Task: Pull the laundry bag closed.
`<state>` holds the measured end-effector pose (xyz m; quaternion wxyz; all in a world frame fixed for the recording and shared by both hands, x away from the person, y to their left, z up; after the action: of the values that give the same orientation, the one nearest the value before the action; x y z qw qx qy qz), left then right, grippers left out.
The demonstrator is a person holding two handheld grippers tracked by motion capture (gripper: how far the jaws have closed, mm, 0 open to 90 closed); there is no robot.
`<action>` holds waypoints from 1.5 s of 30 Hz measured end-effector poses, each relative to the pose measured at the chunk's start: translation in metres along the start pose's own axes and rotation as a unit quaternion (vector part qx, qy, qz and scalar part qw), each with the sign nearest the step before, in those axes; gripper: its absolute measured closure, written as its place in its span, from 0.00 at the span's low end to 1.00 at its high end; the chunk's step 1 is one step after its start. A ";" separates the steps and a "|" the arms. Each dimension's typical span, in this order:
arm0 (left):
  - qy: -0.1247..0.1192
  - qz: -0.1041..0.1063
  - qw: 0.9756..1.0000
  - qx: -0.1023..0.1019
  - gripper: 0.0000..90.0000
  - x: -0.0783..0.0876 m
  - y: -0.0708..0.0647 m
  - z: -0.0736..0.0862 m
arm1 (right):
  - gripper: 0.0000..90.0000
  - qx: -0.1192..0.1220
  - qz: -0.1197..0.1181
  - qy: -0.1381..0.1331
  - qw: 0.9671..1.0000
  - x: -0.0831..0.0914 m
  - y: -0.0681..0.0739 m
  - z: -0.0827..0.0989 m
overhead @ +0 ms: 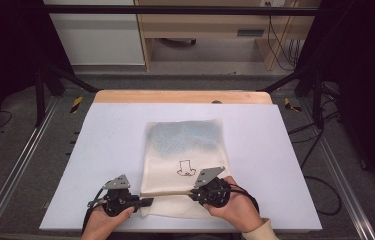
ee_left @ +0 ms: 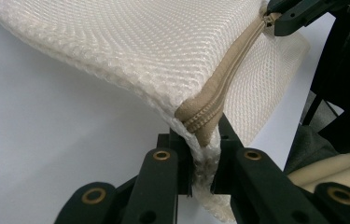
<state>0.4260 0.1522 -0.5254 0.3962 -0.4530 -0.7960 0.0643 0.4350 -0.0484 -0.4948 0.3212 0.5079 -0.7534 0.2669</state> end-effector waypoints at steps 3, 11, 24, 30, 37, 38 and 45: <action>0.000 -0.002 1.000 -0.003 0.91 0.000 0.000 0.000 | 0.91 -0.002 0.001 -0.002 1.000 -0.001 0.001 0.001; 0.001 -0.003 1.000 -0.006 0.91 0.000 -0.001 0.000 | 0.91 -0.002 0.001 0.000 1.000 -0.002 0.000 0.002; 0.002 -0.003 1.000 -0.010 0.91 0.000 -0.002 -0.001 | 0.91 -0.005 0.004 -0.003 1.000 -0.001 0.000 0.003; 0.003 -0.005 1.000 -0.011 0.91 0.000 -0.002 -0.001 | 0.91 -0.010 0.006 0.001 1.000 -0.001 -0.001 0.006; 0.002 -0.004 1.000 -0.010 0.91 0.001 -0.002 -0.001 | 0.91 -0.011 0.006 -0.003 1.000 0.000 0.000 0.007; 0.002 -0.004 1.000 -0.010 0.91 0.001 -0.002 -0.001 | 0.91 -0.010 0.006 -0.002 1.000 0.001 0.000 0.007; 0.000 -0.005 1.000 -0.013 0.91 0.002 -0.002 -0.002 | 0.91 -0.016 0.011 0.001 1.000 0.004 -0.001 0.011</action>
<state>0.4256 0.1524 -0.5222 0.3910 -0.4541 -0.7989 0.0520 0.4326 -0.0596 -0.4986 0.3270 0.4939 -0.7630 0.2587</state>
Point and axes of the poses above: each handheld gripper's, and its own axes: x roughly backward along the jaws, z roughly out of its underside, y roughly to its left, the point moved 8 cm from there along -x, roughly forward along the jaws, and after that the axes turned 8 degrees about x, right-handed, at the moved point
